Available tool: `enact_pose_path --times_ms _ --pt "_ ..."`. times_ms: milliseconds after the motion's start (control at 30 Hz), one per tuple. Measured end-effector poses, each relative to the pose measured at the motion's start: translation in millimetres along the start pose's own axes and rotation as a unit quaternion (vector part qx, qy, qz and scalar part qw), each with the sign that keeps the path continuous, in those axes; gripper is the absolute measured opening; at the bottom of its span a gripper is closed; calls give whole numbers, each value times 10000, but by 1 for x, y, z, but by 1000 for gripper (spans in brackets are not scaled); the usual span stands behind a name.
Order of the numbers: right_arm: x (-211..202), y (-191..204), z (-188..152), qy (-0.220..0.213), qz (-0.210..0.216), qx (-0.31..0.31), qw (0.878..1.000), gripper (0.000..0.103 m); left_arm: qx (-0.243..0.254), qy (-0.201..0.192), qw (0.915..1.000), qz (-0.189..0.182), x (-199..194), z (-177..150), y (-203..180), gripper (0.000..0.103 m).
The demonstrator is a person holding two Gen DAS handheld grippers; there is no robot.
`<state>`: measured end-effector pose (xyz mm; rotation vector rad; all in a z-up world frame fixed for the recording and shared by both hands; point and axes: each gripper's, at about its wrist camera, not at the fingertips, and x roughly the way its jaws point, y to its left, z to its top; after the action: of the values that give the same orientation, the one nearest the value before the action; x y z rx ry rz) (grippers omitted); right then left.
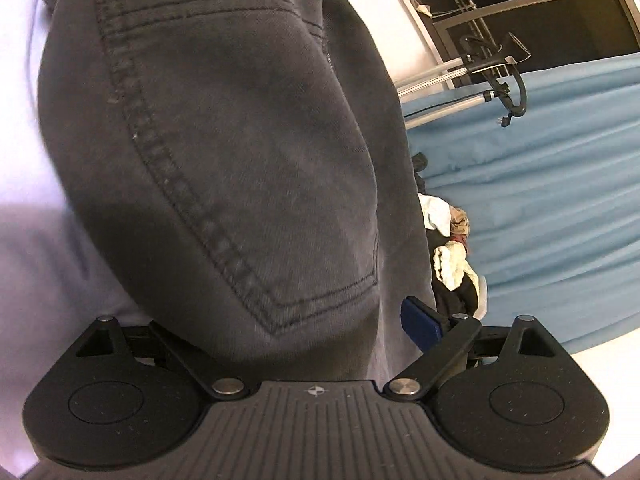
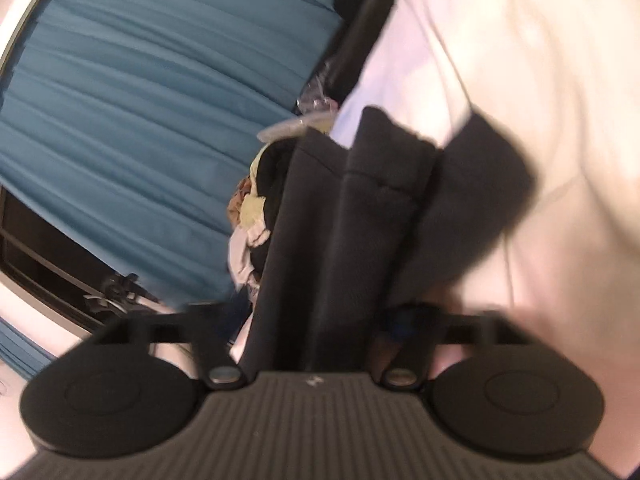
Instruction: Fold clothes
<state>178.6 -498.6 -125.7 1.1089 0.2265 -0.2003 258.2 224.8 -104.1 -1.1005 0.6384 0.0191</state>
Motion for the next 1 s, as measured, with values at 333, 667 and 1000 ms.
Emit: enact_pose_path --times_ms 333,667,1000 --pt "18 -7 9 339 -681 310 9966 19 1180 3 9922 410 2 -12 -30 94" --pt "-11 28 24 138 -384 450 9982 12 2284 117 9687 962 -16 -53 -56 95" --pt "-7 12 4 366 -1161 -883 9886 15 3840 -80 9124 1415 -50 -122 -100 95"
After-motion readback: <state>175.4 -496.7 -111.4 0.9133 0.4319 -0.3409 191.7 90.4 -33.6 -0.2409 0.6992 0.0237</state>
